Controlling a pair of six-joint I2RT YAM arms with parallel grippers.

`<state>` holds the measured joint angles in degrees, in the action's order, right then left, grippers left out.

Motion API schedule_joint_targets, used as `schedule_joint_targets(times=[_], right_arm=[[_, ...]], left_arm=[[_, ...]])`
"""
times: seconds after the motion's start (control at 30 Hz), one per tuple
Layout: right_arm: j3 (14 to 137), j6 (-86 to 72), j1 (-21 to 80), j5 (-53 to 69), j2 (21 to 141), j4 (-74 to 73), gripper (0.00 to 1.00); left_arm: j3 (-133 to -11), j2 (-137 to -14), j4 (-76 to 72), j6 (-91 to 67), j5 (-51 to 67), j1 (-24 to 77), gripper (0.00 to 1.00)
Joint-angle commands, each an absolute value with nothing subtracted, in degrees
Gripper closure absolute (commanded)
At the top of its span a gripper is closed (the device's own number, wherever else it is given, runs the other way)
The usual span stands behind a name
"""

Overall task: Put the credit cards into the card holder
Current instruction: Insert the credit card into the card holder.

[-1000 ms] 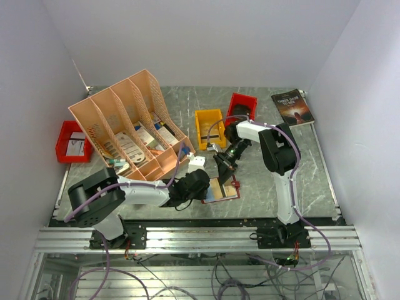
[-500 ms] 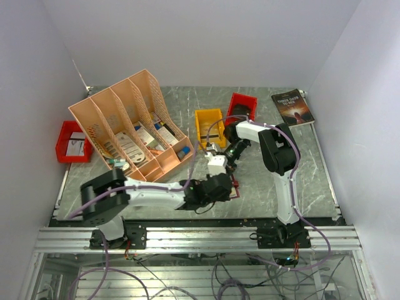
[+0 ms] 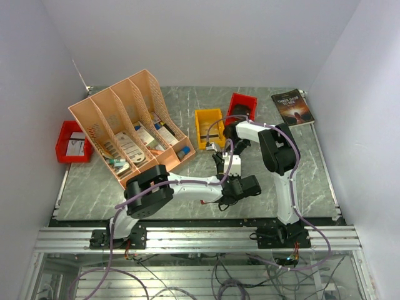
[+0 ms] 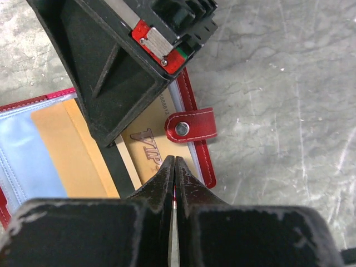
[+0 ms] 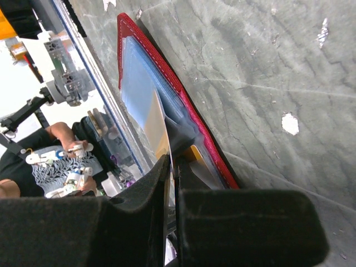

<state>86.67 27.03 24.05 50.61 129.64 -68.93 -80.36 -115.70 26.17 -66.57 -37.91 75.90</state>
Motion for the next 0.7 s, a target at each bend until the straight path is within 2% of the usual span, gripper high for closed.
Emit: schedule_joint_targets(times=[0.0,0.27,0.43,0.67], right_arm=[[86.5,26.81,24.25,49.58,131.04,-66.28,0.94],[86.4,26.76,24.3,49.75,130.98,-66.27,0.94],[86.48,26.76,24.3,49.77,130.96,-66.21,0.94],[86.31,26.75,24.32,49.81,131.04,-66.19,0.94]], left_arm=[[-85.71,-119.16,34.57,-69.18,-42.47,76.03,0.92],[-89.32,-122.45,39.85,-71.73,-44.35,75.89,0.9],[-91.29,-124.16,44.49,-75.31,-45.91,75.61,0.82],[-94.37,-126.17,51.47,-80.59,-48.05,75.37,0.76]])
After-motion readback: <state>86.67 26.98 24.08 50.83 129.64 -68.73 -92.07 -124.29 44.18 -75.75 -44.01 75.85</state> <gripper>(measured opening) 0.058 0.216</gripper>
